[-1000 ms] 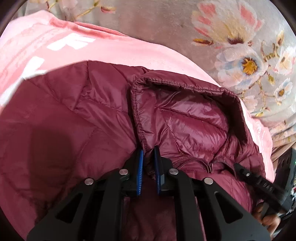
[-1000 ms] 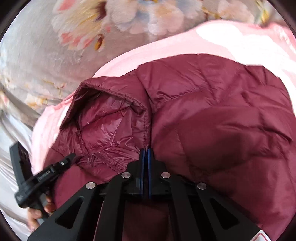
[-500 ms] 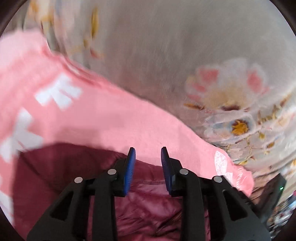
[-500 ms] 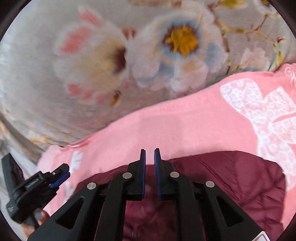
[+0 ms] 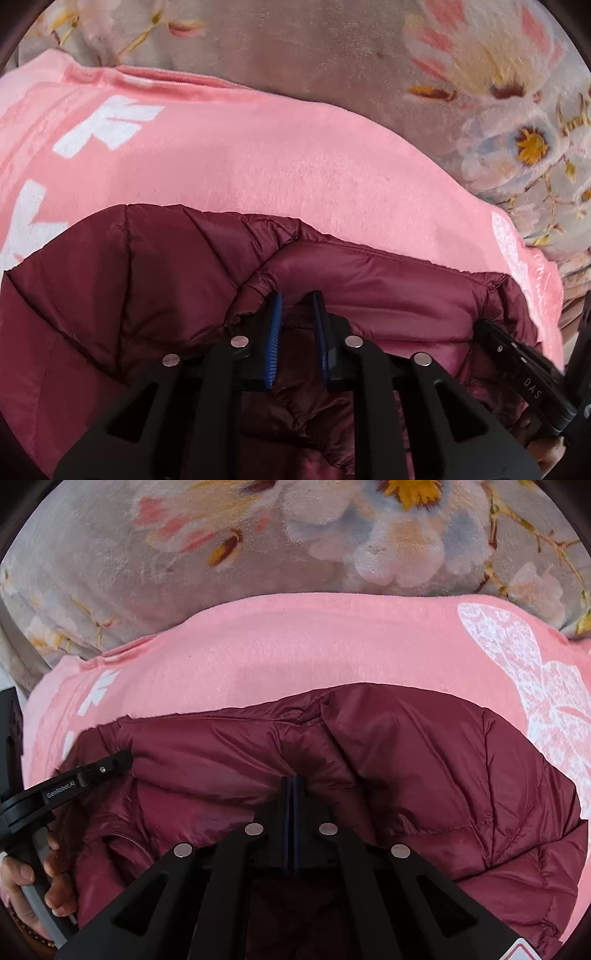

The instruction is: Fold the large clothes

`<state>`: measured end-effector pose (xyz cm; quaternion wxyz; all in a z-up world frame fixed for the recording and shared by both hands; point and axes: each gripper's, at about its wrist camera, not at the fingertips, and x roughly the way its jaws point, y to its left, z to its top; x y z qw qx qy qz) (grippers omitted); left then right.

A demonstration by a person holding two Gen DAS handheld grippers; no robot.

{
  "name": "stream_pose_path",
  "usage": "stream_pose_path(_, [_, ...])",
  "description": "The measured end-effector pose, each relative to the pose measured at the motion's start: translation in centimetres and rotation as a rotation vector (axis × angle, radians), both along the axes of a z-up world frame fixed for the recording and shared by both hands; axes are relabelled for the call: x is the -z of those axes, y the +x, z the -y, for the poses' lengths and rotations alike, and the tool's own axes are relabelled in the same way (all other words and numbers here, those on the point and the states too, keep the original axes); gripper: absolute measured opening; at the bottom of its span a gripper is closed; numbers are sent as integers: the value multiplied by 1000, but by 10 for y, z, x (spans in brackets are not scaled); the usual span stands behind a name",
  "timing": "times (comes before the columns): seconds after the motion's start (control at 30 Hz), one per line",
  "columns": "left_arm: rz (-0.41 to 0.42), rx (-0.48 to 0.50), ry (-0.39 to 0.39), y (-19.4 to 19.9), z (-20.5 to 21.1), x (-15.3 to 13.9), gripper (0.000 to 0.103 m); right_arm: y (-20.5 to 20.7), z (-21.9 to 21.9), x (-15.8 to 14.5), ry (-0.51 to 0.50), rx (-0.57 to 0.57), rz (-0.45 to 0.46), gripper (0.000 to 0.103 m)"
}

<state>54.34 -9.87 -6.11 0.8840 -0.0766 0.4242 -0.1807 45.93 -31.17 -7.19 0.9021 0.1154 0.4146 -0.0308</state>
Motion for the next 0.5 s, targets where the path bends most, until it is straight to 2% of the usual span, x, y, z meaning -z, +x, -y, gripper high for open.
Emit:
stream_pose_path(0.1, [52,-2,28,-5,4,7,16,-3,-6,3,-38,7,23,0])
stream_pose_path(0.27, [63,-3,35,-2,5,10,16,3,-6,3,-45,12,23,0])
stream_pose_path(0.4, [84,-5,100,-2,15,9,16,4,-6,3,-52,13,21,0])
stream_pose_path(0.5, [89,-6,116,-2,17,10,16,4,-8,4,-53,14,21,0])
